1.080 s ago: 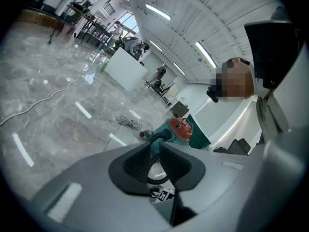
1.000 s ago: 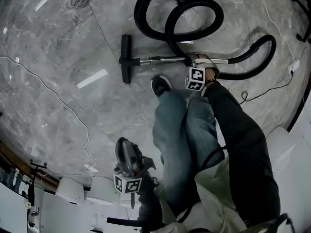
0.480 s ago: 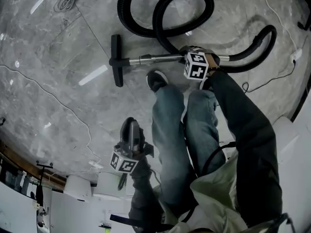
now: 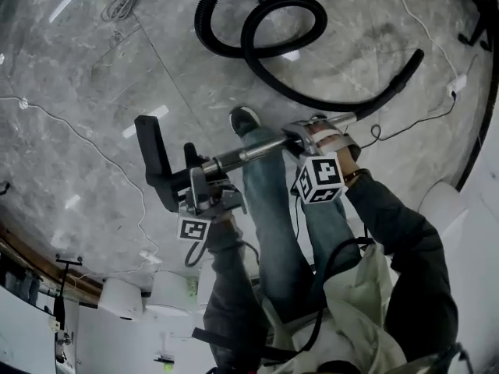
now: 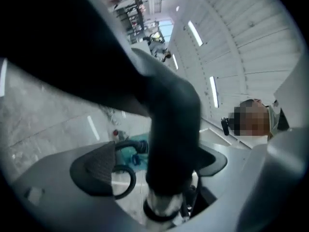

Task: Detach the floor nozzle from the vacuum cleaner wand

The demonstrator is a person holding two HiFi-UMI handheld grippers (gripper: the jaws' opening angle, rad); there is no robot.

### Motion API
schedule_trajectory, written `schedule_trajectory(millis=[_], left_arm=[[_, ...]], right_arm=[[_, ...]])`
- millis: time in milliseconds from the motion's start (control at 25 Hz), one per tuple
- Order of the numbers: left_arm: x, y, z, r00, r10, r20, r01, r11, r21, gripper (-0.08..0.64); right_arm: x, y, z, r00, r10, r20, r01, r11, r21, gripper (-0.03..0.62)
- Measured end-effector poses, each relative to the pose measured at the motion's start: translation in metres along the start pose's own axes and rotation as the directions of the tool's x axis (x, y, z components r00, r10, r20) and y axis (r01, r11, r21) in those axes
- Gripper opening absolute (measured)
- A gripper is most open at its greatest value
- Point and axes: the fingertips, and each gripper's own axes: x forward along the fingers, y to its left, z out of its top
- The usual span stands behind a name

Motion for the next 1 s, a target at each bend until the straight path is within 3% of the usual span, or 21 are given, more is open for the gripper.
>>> schedule_trajectory(millis=[80, 200, 240, 360, 480, 600, 720, 840, 960, 1000], left_arm=[[0.007, -0.039, 0.03, 0.995, -0.037, 0.094, 0.028, 0.995, 0.098, 0.446], [0.012, -0.105, 0.049, 0.986, -0.146, 0.082, 0.126, 0.969, 0.213, 0.29], [0.014, -0.127, 0.053, 0.981, -0.183, 0.07, 0.161, 0.956, 0.247, 0.08], [0.025, -0.205, 0.052, 0.955, -0.297, -0.015, 0.285, 0.899, 0.332, 0.08], [0.028, -0.291, 0.04, 0.92, -0.374, -0.115, 0.384, 0.811, 0.442, 0.08], [0.012, -0.368, 0.03, 0.902, -0.403, -0.151, 0.412, 0.707, 0.575, 0.087], [-0.013, -0.422, 0.024, 0.912, -0.391, -0.126, 0.362, 0.621, 0.695, 0.089], [-0.032, -0.457, 0.018, 0.927, -0.366, -0.083, 0.3, 0.588, 0.751, 0.094], [-0.071, -0.513, 0.011, 0.913, -0.4, -0.073, 0.302, 0.548, 0.78, 0.095], [-0.086, -0.531, 0.008, 0.908, -0.41, -0.082, 0.31, 0.528, 0.79, 0.097]], right_arm=[[-0.031, 0.004, 0.003, 1.0, -0.02, -0.017, 0.02, 1.0, -0.005, 0.163], [-0.074, 0.004, 0.019, 0.996, -0.084, -0.018, 0.084, 0.996, 0.025, 0.163], [-0.088, 0.003, 0.025, 0.994, -0.111, -0.011, 0.112, 0.993, 0.042, 0.163], [-0.126, 0.001, 0.039, 0.983, -0.178, 0.052, 0.172, 0.979, 0.104, 0.163], [-0.163, -0.003, 0.054, 0.958, -0.253, 0.136, 0.235, 0.962, 0.136, 0.164], [-0.204, -0.014, 0.08, 0.894, -0.384, 0.231, 0.375, 0.923, 0.084, 0.167], [-0.251, -0.01, 0.127, 0.793, -0.456, 0.404, 0.487, 0.873, 0.028, 0.179], [-0.286, 0.014, 0.178, 0.712, -0.338, 0.616, 0.448, 0.894, -0.027, 0.196], [-0.325, 0.059, 0.214, 0.633, -0.142, 0.761, 0.387, 0.91, -0.152, 0.262], [-0.341, 0.077, 0.22, 0.624, -0.061, 0.779, 0.34, 0.919, -0.2, 0.262]])
